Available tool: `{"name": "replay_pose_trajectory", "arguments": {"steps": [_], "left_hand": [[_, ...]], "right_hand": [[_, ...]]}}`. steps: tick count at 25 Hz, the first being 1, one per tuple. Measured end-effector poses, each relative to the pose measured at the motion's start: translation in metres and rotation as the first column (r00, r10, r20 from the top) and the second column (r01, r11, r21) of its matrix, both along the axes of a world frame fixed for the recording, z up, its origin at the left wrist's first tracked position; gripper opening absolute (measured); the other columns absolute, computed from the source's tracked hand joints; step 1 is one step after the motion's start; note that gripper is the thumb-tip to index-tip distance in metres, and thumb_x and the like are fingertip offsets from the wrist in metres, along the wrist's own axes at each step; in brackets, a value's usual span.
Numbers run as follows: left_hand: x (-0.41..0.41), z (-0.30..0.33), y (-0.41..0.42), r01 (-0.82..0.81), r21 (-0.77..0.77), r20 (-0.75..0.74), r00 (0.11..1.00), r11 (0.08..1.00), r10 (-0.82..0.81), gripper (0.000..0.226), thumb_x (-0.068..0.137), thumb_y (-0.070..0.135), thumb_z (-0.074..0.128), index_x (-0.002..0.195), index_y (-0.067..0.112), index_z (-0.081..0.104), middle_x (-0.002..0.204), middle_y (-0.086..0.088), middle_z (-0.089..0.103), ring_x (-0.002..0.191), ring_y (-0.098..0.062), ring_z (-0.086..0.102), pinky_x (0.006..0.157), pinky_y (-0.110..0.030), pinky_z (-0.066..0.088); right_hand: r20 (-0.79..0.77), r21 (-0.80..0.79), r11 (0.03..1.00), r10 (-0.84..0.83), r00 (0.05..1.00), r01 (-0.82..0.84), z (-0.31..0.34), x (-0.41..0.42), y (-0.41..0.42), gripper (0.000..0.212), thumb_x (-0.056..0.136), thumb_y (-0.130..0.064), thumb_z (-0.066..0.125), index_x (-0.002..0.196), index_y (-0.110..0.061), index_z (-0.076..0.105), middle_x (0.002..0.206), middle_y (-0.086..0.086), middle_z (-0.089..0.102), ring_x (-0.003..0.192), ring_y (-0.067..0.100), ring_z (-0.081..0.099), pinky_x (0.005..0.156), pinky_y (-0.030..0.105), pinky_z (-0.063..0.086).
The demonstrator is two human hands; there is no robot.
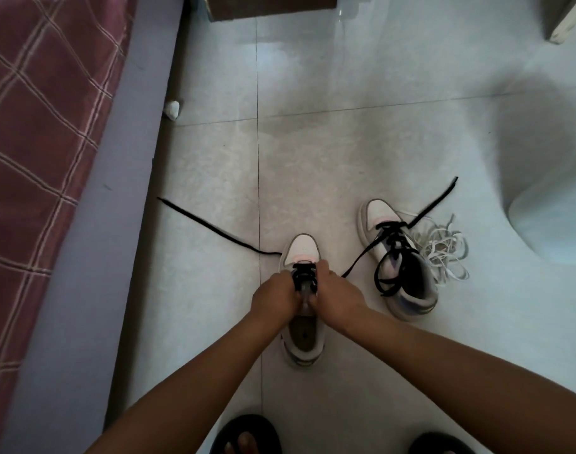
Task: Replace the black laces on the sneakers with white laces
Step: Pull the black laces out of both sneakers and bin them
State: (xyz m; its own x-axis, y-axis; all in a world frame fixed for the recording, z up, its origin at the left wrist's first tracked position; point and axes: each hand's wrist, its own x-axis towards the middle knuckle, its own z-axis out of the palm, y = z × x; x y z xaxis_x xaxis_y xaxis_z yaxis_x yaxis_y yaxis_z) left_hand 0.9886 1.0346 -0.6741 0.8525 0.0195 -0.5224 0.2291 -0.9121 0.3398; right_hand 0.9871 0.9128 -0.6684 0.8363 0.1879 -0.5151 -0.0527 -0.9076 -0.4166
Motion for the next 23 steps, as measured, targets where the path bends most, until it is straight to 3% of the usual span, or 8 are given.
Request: {"name": "replay_pose_trajectory", "arguments": {"steps": [4, 6, 10, 12, 14, 18, 21, 23], "left_hand": [[-0.009, -0.001, 0.02, -0.044, -0.137, 0.048, 0.998, 0.99, 0.051, 0.038, 0.085, 0.027, 0.057, 0.116, 0.019, 0.039, 0.091, 0.0, 0.058, 0.079, -0.021, 0.059, 0.065, -0.032, 0.044], [-0.017, -0.001, 0.028, -0.024, -0.166, 0.081, 0.996, 0.986, 0.038, 0.047, 0.083, 0.033, 0.06, 0.12, 0.027, 0.033, 0.095, 0.01, 0.047, 0.077, -0.016, 0.055, 0.063, -0.03, 0.044], [-0.019, -0.004, 0.036, 0.192, -0.112, 0.185, 0.968, 0.975, -0.17, 0.046, 0.085, 0.034, 0.059, 0.127, 0.032, 0.04, 0.118, 0.007, 0.042, 0.092, -0.014, 0.056, 0.069, -0.029, 0.044], [-0.013, -0.005, 0.035, 0.325, -0.037, 0.24, 0.921, 0.945, -0.307, 0.041, 0.086, 0.031, 0.058, 0.125, 0.027, 0.048, 0.121, 0.003, 0.044, 0.104, -0.015, 0.052, 0.079, -0.029, 0.041], [-0.01, -0.007, 0.03, 0.357, 0.041, 0.262, 0.897, 0.933, -0.355, 0.036, 0.085, 0.032, 0.057, 0.12, 0.024, 0.052, 0.119, 0.002, 0.046, 0.108, -0.016, 0.047, 0.085, -0.03, 0.035], [-0.002, -0.006, 0.009, 0.323, 0.124, 0.146, 0.929, 0.938, -0.34, 0.033, 0.084, 0.039, 0.055, 0.111, 0.02, 0.051, 0.112, 0.0, 0.051, 0.105, -0.019, 0.048, 0.087, -0.034, 0.033], [0.008, 0.002, -0.002, 0.187, 0.002, 0.037, 0.982, 0.982, -0.187, 0.027, 0.087, 0.046, 0.052, 0.094, 0.02, 0.052, 0.093, 0.001, 0.057, 0.089, -0.02, 0.055, 0.077, -0.033, 0.037], [0.014, 0.004, -0.006, 0.132, -0.021, -0.021, 0.991, 0.991, -0.132, 0.024, 0.089, 0.041, 0.052, 0.092, 0.017, 0.054, 0.092, -0.002, 0.061, 0.087, -0.022, 0.058, 0.074, -0.032, 0.04]], "right_hand": [[-0.002, 0.091, 0.996, -0.005, 1.0, 0.005, -0.002, -0.002, -0.027, 0.038, 0.087, -0.018, 0.049, 0.122, -0.018, 0.034, 0.108, 0.011, 0.059, 0.092, 0.033, 0.058, 0.065, 0.034, 0.043], [0.022, 0.096, 0.994, 0.042, 0.999, -0.044, -0.003, -0.006, -0.046, 0.039, 0.086, -0.019, 0.051, 0.122, -0.025, 0.039, 0.112, 0.007, 0.054, 0.098, 0.028, 0.055, 0.072, 0.037, 0.048], [0.054, 0.046, 0.988, 0.146, 0.988, -0.149, -0.008, -0.006, -0.062, 0.041, 0.086, -0.021, 0.051, 0.124, -0.032, 0.044, 0.118, -0.001, 0.046, 0.11, 0.021, 0.045, 0.078, 0.034, 0.046], [0.049, 0.055, 0.985, 0.159, 0.986, -0.161, -0.01, -0.004, -0.057, 0.04, 0.085, -0.021, 0.052, 0.123, -0.029, 0.045, 0.119, -0.002, 0.047, 0.112, 0.021, 0.042, 0.086, 0.037, 0.043], [0.024, 0.114, 0.988, 0.098, 0.995, -0.1, -0.011, -0.002, -0.049, 0.034, 0.083, -0.017, 0.052, 0.116, -0.022, 0.047, 0.117, 0.0, 0.049, 0.11, 0.023, 0.044, 0.088, 0.038, 0.041], [-0.011, 0.211, 0.977, 0.015, 1.0, -0.012, -0.01, 0.0, -0.04, 0.027, 0.082, -0.015, 0.056, 0.107, -0.015, 0.045, 0.107, 0.005, 0.053, 0.1, 0.025, 0.052, 0.084, 0.039, 0.044], [0.016, 0.191, 0.981, 0.027, 1.0, -0.03, -0.006, 0.003, -0.037, 0.025, 0.088, -0.026, 0.056, 0.108, -0.015, 0.046, 0.102, 0.004, 0.057, 0.088, 0.022, 0.055, 0.074, 0.034, 0.044], [0.03, 0.139, 0.99, 0.031, 0.999, -0.035, -0.003, 0.009, -0.034, 0.022, 0.091, -0.03, 0.053, 0.106, -0.015, 0.048, 0.1, 0.005, 0.061, 0.088, 0.023, 0.057, 0.069, 0.032, 0.042]]}}
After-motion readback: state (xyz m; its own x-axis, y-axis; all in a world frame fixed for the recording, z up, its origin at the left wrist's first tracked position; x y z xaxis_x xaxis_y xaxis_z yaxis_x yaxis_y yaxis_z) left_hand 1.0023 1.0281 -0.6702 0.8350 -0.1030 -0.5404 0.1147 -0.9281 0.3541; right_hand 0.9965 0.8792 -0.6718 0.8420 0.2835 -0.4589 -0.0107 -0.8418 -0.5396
